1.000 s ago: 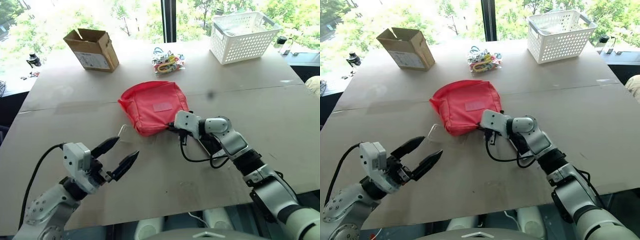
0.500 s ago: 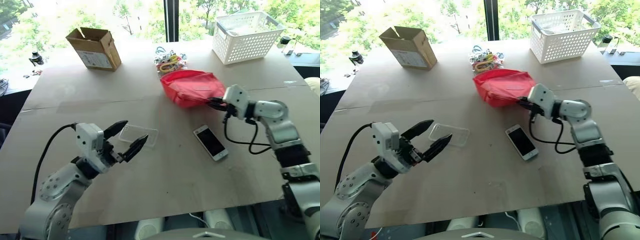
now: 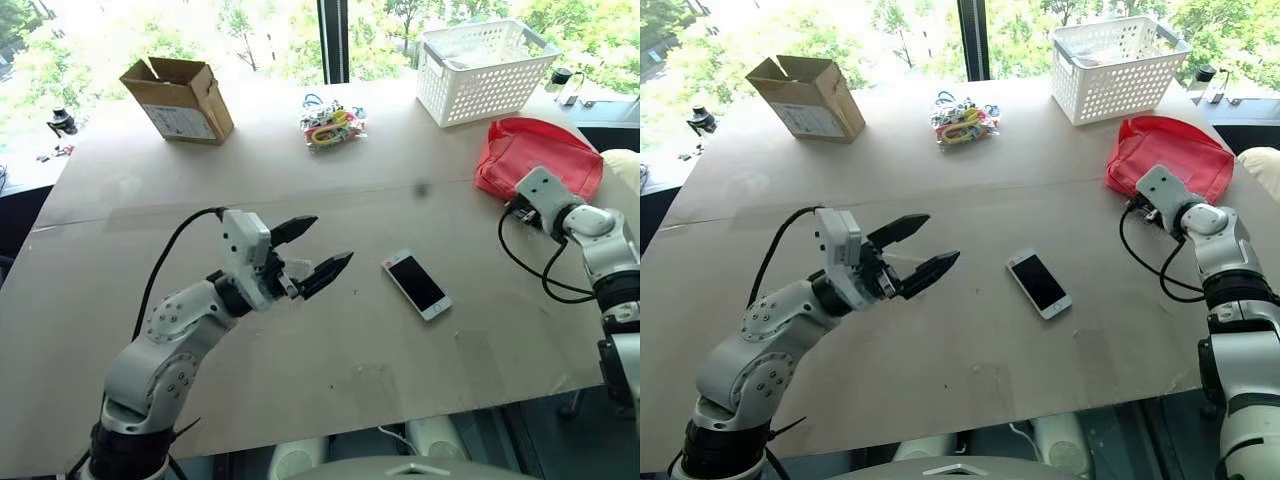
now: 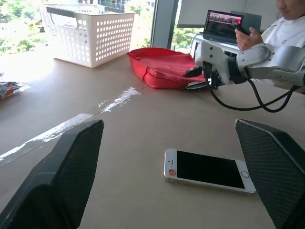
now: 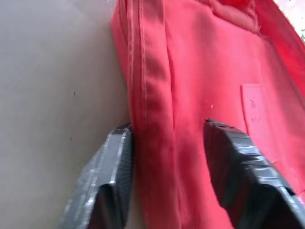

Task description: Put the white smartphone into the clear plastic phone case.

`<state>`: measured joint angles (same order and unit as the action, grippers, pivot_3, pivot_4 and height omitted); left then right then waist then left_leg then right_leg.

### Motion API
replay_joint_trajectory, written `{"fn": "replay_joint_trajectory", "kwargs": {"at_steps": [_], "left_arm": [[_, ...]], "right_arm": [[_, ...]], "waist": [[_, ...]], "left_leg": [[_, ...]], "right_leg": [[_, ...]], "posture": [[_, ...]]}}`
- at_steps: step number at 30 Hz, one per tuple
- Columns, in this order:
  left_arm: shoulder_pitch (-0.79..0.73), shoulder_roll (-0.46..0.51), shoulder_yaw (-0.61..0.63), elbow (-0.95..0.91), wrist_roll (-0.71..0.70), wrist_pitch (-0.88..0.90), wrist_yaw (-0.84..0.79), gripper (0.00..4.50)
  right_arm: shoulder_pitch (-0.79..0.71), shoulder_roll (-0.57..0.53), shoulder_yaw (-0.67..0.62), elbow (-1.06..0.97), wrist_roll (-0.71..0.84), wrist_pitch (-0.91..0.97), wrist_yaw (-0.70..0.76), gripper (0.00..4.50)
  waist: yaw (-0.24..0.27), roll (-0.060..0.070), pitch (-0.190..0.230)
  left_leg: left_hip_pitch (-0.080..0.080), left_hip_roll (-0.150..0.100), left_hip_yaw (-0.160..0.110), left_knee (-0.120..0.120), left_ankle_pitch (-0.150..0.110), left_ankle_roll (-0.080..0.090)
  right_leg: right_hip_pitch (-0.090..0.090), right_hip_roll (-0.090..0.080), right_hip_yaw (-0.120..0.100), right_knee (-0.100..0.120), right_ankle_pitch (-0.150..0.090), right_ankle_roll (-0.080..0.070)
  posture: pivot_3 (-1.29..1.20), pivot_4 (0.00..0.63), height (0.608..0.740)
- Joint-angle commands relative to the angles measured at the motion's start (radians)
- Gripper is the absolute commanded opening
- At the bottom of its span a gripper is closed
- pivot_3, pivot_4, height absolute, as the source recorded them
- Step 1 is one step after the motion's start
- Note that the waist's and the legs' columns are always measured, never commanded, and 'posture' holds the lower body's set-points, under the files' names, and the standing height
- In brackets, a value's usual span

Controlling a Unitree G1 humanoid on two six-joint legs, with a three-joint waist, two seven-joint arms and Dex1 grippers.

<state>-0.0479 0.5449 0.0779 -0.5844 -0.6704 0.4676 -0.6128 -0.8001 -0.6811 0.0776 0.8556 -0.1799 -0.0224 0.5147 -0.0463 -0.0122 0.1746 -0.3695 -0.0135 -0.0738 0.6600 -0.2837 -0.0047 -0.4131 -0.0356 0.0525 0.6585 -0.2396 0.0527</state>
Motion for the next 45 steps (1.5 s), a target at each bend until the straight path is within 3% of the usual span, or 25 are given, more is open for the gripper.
{"fn": "replay_joint_trajectory", "kwargs": {"at_steps": [1,7,13,18,22,27,32,41,45], "left_arm": [[0.035,0.021,0.050,-0.012,0.000,-0.028,-0.029,4.50],[0.164,0.172,0.089,0.071,0.090,-0.079,-0.190,4.50],[0.080,0.255,0.047,0.290,0.219,-0.190,-0.312,4.50],[-0.001,0.329,-0.037,0.495,0.364,-0.290,-0.412,4.50],[-0.094,0.302,-0.084,0.624,0.398,-0.280,-0.430,4.50],[-0.153,0.236,-0.165,0.645,0.411,-0.282,-0.483,2.35],[-0.134,0.189,-0.283,0.530,0.431,-0.248,-0.533,0.05],[-0.242,-0.040,-0.470,0.518,0.470,-0.196,-0.523,0.05],[-0.287,-0.058,-0.477,0.556,0.484,-0.205,-0.552,0.05]], "right_arm": [[-0.004,0.002,-0.067,-0.142,0.106,0.002,0.083,4.30],[0.171,0.034,-0.126,-0.645,0.453,0.261,0.389,4.41],[0.380,0.053,-0.037,-1.011,0.629,0.401,0.537,4.41],[0.461,0.056,0.008,-1.151,0.695,0.422,0.607,4.41],[0.459,0.049,0.024,-1.179,0.685,0.421,0.610,4.41],[0.442,0.052,0.015,-1.184,0.674,0.425,0.581,4.50],[0.453,0.036,-0.008,-1.182,0.672,0.416,0.572,4.50],[0.538,-0.024,-0.076,-1.081,0.686,0.293,0.690,4.50],[0.594,-0.100,-0.084,-0.993,0.644,0.195,0.794,4.50]], "waist": [[0.003,0.000,0.000],[0.007,0.001,0.001],[0.023,0.002,0.001],[0.025,0.002,0.001],[0.025,0.002,0.002],[0.031,0.002,0.002],[0.032,0.002,0.001],[0.053,0.004,0.000],[0.058,0.004,0.000]], "left_leg": [[0.000,0.000,0.000,0.000,0.000,0.000],[-0.001,0.003,-0.006,0.000,0.000,0.000],[-0.003,0.001,-0.011,0.000,0.000,0.000],[-0.003,0.000,-0.011,0.001,0.000,0.000],[-0.003,0.000,-0.013,0.001,0.000,0.000],[-0.003,0.000,-0.013,0.001,0.000,0.000],[-0.003,0.000,-0.013,0.001,0.000,0.000],[-0.009,-0.003,-0.013,0.010,0.000,0.001],[-0.009,-0.006,-0.014,0.011,0.000,0.001]], "right_leg": [[0.000,0.000,0.000,0.000,0.000,0.000],[0.000,0.000,-0.004,0.000,0.000,0.000],[0.001,-0.001,-0.009,0.000,0.000,0.000],[0.001,-0.001,-0.008,0.000,0.000,0.000],[0.000,-0.001,-0.009,0.000,0.000,0.000],[0.001,-0.001,-0.009,0.000,0.000,0.000],[0.001,-0.003,-0.009,0.000,0.000,0.000],[0.001,-0.004,-0.013,0.000,0.000,0.001],[0.002,-0.004,-0.014,0.000,0.000,0.002]], "posture": [[0.00,0.150,0.740],[0.00,0.150,0.740],[0.00,0.150,0.740],[0.00,0.150,0.740],[0.00,0.150,0.740],[0.00,0.150,0.740],[0.00,0.150,0.740],[0.00,0.150,0.740],[0.00,0.150,0.740]]}}
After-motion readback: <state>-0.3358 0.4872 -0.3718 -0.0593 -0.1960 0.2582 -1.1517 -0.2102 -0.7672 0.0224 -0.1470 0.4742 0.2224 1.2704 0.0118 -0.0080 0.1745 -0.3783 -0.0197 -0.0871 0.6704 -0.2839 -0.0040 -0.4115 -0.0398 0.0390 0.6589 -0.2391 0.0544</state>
